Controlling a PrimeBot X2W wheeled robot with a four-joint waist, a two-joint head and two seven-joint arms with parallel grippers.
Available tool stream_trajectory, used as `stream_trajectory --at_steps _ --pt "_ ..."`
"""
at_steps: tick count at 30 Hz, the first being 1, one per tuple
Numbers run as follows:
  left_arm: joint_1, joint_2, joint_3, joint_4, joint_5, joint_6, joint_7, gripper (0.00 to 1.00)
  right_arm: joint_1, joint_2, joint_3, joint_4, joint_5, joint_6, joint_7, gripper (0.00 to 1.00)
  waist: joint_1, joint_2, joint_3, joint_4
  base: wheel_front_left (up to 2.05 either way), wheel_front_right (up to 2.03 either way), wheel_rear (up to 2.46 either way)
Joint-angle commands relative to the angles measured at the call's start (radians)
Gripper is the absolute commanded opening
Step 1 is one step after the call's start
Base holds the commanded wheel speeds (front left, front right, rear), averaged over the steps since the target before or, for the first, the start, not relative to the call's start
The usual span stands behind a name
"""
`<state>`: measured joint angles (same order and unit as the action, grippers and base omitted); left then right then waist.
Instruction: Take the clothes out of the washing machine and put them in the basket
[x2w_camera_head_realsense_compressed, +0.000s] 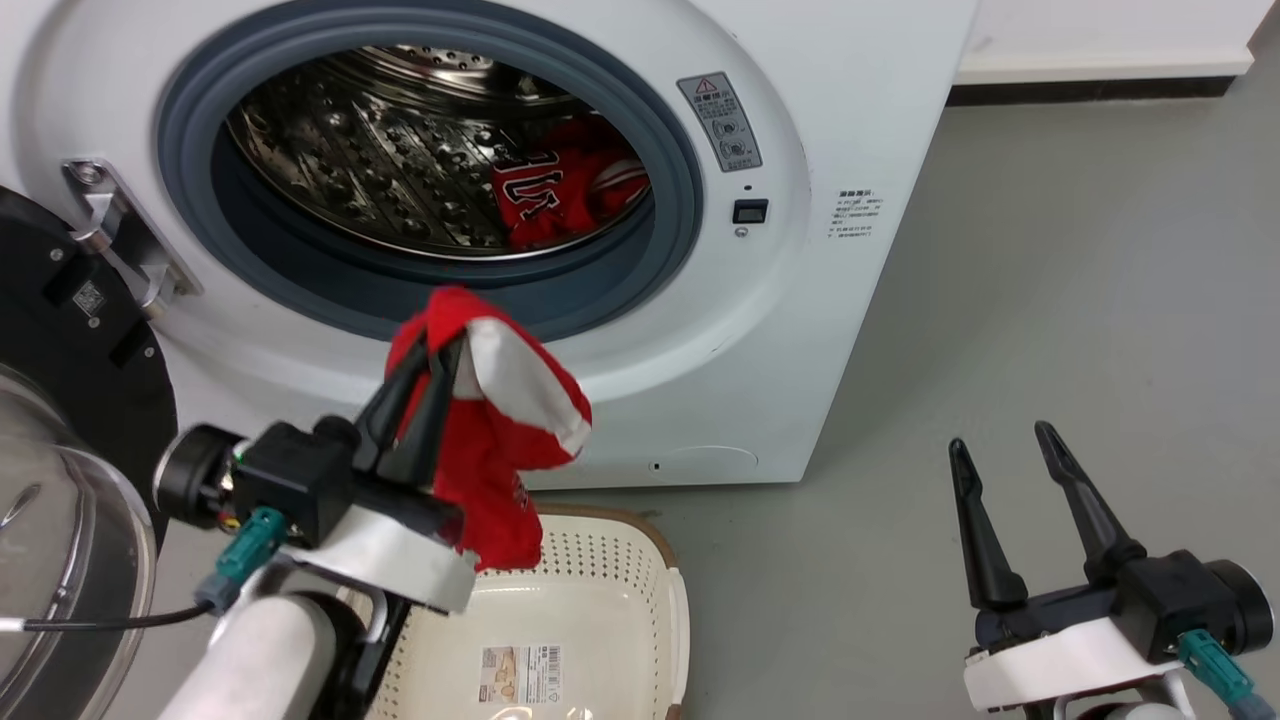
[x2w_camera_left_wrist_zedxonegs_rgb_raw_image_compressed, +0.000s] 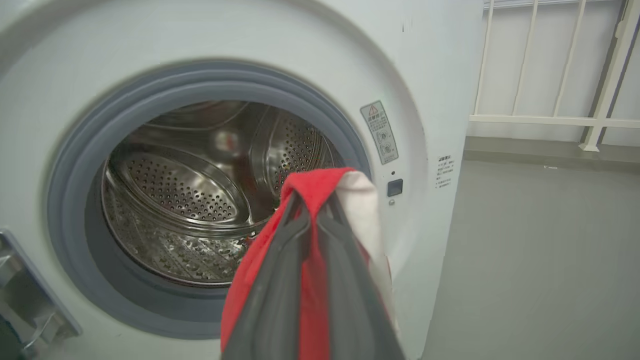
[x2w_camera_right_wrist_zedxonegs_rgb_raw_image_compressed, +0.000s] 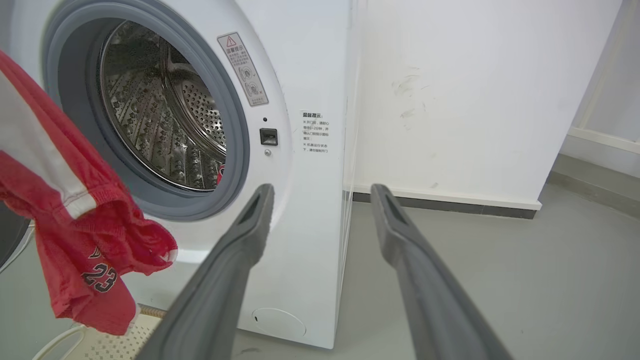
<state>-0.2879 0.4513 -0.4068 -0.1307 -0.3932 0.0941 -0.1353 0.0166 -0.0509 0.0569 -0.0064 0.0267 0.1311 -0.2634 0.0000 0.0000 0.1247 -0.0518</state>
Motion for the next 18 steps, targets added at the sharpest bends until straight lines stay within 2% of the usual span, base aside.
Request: stream_trajectory --at_steps 1,10,18 --pt "0.025 -0.005 -0.006 0.011 -0.007 0.001 -0.007 0.0 -0.022 0.001 -0.002 -0.008 0.003 -0.001 -0.002 1.0 0.0 0.0 0.017 -0.007 0.0 0.0 0.0" --pt "0.089 -0.028 -0.027 0.13 -0.044 -0.017 -0.05 0.0 -0.073 0.001 -0.011 -0.028 -0.001 -0.001 -0.002 1.0 0.0 0.0 0.127 -0.021 0.0 0.0 0.0" --pt "0.015 -0.089 -0.053 0.367 -0.069 -0.077 -0.092 0.0 -0.149 0.001 -0.012 -0.053 -0.004 -0.001 -0.002 1.0 0.0 0.0 0.266 -0.03 0.0 0.0 0.0"
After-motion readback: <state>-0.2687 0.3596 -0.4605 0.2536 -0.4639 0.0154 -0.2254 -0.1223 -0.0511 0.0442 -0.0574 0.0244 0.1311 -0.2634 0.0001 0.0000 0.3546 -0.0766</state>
